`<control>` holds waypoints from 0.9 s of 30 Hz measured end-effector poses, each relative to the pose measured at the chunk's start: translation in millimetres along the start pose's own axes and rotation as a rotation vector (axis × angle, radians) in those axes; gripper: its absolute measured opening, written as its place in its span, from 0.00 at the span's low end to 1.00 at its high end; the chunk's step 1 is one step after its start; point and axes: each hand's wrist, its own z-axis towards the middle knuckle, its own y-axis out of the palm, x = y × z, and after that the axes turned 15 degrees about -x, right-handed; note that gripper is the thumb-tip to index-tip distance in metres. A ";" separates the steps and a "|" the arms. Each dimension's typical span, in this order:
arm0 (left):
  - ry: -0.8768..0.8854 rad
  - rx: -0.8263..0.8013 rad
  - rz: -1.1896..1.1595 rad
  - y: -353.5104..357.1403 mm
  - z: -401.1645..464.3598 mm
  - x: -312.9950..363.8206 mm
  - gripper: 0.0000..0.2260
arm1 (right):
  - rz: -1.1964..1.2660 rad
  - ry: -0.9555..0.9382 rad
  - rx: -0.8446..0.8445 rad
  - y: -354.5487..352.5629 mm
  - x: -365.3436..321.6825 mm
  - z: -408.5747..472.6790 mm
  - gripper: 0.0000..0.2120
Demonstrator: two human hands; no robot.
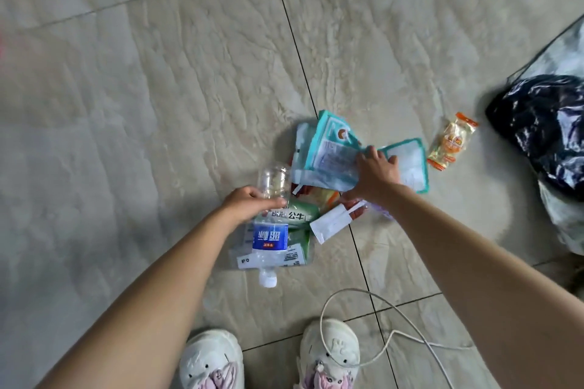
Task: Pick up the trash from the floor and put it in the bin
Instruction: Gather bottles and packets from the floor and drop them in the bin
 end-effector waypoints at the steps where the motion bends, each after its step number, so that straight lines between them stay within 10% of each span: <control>1: 0.008 0.009 -0.001 -2.1 -3.7 2.1 0.24 | 0.028 -0.004 0.008 5.4 -2.1 -3.8 0.46; 10: 0.171 0.239 -0.162 -38.1 -48.5 31.3 0.21 | 0.648 0.110 0.136 0.4 -17.5 -46.4 0.58; 16: 0.243 0.423 -0.261 -60.3 -92.5 42.4 0.19 | 1.393 0.068 0.212 -19.9 -27.7 -94.6 0.23; 22: 0.252 0.475 -0.330 -78.0 -110.7 34.9 0.24 | 1.715 0.062 0.041 2.5 -54.2 -115.2 0.12; 27: 0.280 0.463 -0.356 -80.0 -101.5 8.0 0.26 | 1.580 0.366 -0.099 44.9 -76.6 -92.9 0.38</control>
